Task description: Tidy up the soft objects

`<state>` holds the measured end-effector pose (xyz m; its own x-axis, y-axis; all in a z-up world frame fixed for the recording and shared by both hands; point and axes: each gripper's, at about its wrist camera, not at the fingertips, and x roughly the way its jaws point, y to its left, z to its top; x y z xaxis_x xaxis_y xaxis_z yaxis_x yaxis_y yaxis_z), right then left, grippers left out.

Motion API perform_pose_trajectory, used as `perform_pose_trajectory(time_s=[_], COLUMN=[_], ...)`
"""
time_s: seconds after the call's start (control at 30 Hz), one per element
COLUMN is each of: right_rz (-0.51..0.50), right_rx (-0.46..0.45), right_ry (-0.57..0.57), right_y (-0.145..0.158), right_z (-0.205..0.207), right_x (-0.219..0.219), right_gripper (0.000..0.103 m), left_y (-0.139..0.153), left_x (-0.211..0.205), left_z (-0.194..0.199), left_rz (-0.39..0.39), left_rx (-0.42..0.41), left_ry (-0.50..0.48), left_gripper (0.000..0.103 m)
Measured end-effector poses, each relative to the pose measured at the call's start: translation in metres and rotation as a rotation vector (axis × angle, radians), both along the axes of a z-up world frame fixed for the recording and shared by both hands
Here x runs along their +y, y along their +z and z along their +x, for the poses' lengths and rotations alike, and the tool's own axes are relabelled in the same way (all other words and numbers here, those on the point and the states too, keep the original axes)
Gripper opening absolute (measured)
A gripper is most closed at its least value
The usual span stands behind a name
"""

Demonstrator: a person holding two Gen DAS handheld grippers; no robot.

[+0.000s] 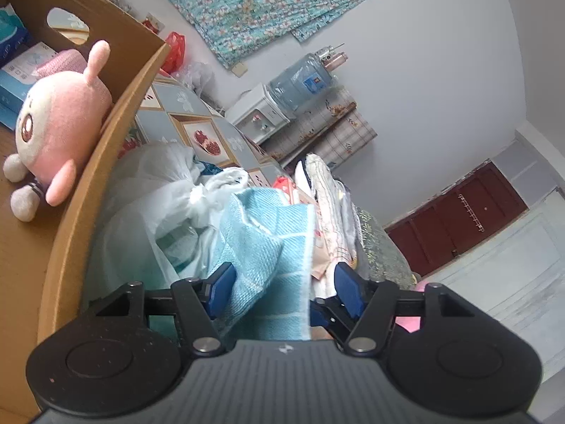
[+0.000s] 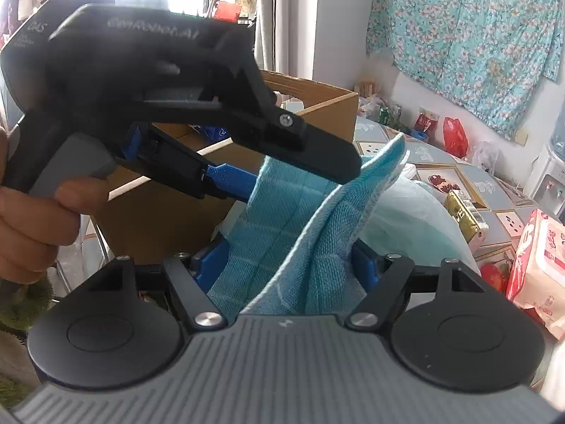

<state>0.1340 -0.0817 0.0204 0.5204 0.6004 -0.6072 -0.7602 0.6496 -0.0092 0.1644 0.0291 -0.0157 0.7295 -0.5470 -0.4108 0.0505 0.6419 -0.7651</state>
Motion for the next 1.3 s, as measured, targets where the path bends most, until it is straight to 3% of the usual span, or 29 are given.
perform_pose_trajectory(time_s=[0.27, 0.47, 0.67, 0.8, 0.87, 1.03, 1.13, 1.3], right_rz=[0.063, 0.181, 0.326, 0.338, 0.324, 0.237, 0.254, 0.395], right_rx=[0.045, 0.140, 0.265, 0.259, 0.252, 0.233, 0.252, 0.326], right_ry=[-0.044, -0.063, -0.071, -0.088, -0.101, -0.146, -0.180, -0.257], right_y=[-0.001, -0.001, -0.006, -0.011, -0.012, -0.019, -0.019, -0.017], right_z=[0.004, 0.011, 0.024, 0.023, 0.021, 0.023, 0.026, 0.036], right_x=[-0.011, -0.033, -0.057, -0.063, -0.062, -0.053, -0.060, -0.092], right_gripper=[0.074, 0.074, 0.081, 0.081, 0.074, 0.037, 0.026, 0.021], left_y=[-0.003, -0.003, -0.006, -0.005, -0.006, -0.006, 0.000, 0.015], left_x=[-0.005, -0.013, -0.019, -0.023, -0.022, -0.023, -0.023, -0.025], left_z=[0.004, 0.009, 0.010, 0.011, 0.012, 0.009, 0.003, -0.015], left_rz=[-0.055, -0.085, -0.108, -0.098, -0.100, -0.080, -0.038, 0.086], left_rx=[0.014, 0.017, 0.030, 0.030, 0.033, 0.031, 0.001, -0.080], left_ry=[-0.042, -0.076, -0.101, -0.100, -0.102, -0.096, -0.074, -0.054], left_gripper=[0.064, 0.067, 0.070, 0.071, 0.071, 0.071, 0.072, 0.082])
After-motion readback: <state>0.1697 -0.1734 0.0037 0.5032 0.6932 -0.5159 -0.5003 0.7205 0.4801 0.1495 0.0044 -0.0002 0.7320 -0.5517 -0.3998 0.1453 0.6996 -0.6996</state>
